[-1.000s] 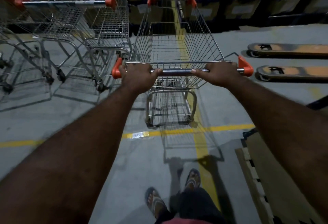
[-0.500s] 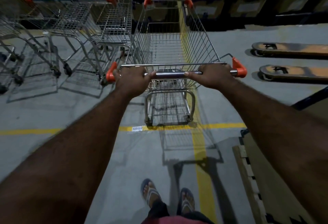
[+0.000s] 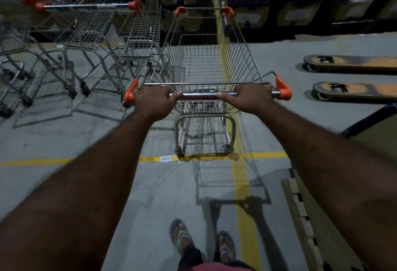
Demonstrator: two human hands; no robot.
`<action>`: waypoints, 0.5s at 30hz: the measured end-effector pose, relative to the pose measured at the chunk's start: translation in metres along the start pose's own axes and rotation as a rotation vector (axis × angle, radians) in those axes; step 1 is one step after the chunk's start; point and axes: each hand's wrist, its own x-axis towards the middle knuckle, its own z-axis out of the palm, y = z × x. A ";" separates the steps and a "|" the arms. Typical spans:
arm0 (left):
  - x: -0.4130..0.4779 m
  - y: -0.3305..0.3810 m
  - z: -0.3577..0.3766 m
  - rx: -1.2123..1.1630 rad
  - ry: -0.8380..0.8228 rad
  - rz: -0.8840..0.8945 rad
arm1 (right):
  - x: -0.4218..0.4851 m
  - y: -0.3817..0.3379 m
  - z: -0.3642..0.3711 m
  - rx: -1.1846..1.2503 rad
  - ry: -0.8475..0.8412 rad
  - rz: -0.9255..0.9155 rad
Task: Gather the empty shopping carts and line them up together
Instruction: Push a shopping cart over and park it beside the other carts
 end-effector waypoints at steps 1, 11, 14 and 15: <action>0.000 0.000 0.000 0.003 0.002 0.002 | 0.000 0.000 0.001 0.002 0.001 -0.001; 0.001 -0.002 0.000 0.008 0.006 0.009 | -0.002 -0.003 -0.003 0.011 -0.039 0.024; 0.001 -0.001 -0.001 0.016 -0.001 0.015 | -0.003 -0.002 -0.004 0.027 -0.045 0.023; 0.001 -0.002 -0.001 0.015 -0.010 0.020 | -0.004 -0.002 -0.004 0.034 -0.045 0.021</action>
